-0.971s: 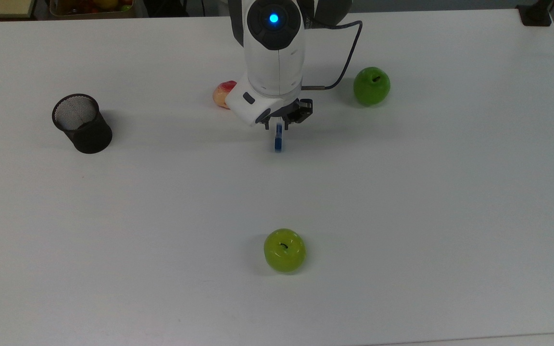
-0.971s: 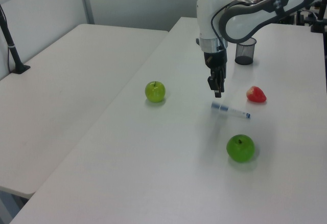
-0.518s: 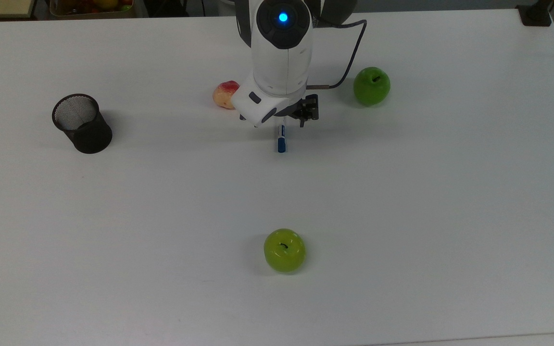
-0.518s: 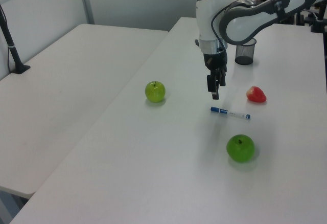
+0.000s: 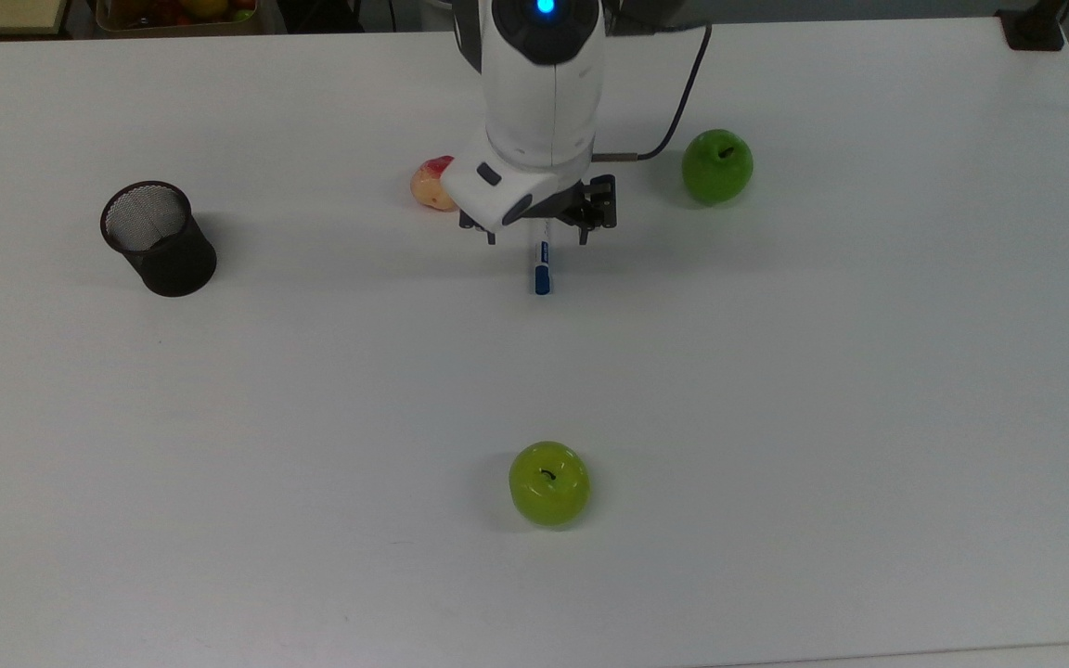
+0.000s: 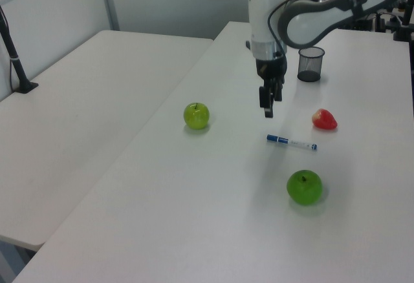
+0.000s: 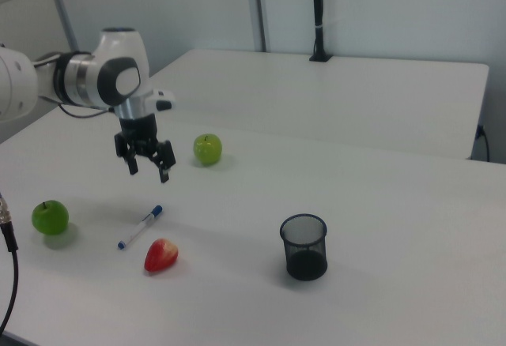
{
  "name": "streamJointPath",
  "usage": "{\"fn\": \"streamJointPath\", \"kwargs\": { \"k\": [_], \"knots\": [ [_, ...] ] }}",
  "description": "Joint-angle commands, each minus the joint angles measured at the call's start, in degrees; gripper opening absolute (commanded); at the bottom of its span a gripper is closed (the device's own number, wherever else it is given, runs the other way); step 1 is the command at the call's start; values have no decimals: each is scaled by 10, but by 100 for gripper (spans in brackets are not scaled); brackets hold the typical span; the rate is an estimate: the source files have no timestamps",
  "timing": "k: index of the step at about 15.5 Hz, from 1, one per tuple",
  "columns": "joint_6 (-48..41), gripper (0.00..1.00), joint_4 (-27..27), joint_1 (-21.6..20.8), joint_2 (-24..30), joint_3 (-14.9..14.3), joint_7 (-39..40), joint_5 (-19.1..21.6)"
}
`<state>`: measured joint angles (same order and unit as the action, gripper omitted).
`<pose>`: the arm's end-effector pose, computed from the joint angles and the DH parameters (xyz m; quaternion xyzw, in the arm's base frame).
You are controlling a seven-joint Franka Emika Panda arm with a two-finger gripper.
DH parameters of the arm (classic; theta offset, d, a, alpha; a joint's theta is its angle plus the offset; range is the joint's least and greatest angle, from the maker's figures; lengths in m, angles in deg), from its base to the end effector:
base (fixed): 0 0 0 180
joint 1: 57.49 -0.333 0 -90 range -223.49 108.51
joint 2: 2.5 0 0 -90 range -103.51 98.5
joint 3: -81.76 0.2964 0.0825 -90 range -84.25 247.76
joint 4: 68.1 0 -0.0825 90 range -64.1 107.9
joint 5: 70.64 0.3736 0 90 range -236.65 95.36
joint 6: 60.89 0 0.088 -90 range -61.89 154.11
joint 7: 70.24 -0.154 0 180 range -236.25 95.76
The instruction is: Take marker pen
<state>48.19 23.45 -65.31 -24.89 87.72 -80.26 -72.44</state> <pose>0.6225 0.1435 0.3397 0.9985 0.0354 -0.0415 0.0033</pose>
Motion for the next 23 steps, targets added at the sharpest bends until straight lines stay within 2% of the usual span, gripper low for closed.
{"fn": "streamJointPath", "kwargs": {
  "k": [1, 6, 9, 13, 23],
  "knots": [
    [-33, 100, 7, 17, 76, -9, -2, -15],
    [-120, 100, 8, 62, 170, -9, 30, -14],
    [-163, 100, 8, 86, 208, -9, 53, -13],
    [-202, 100, 10, 98, 228, -10, 50, -14],
    [-198, 100, 6, 109, 227, -10, 48, -14]
  ]
}}
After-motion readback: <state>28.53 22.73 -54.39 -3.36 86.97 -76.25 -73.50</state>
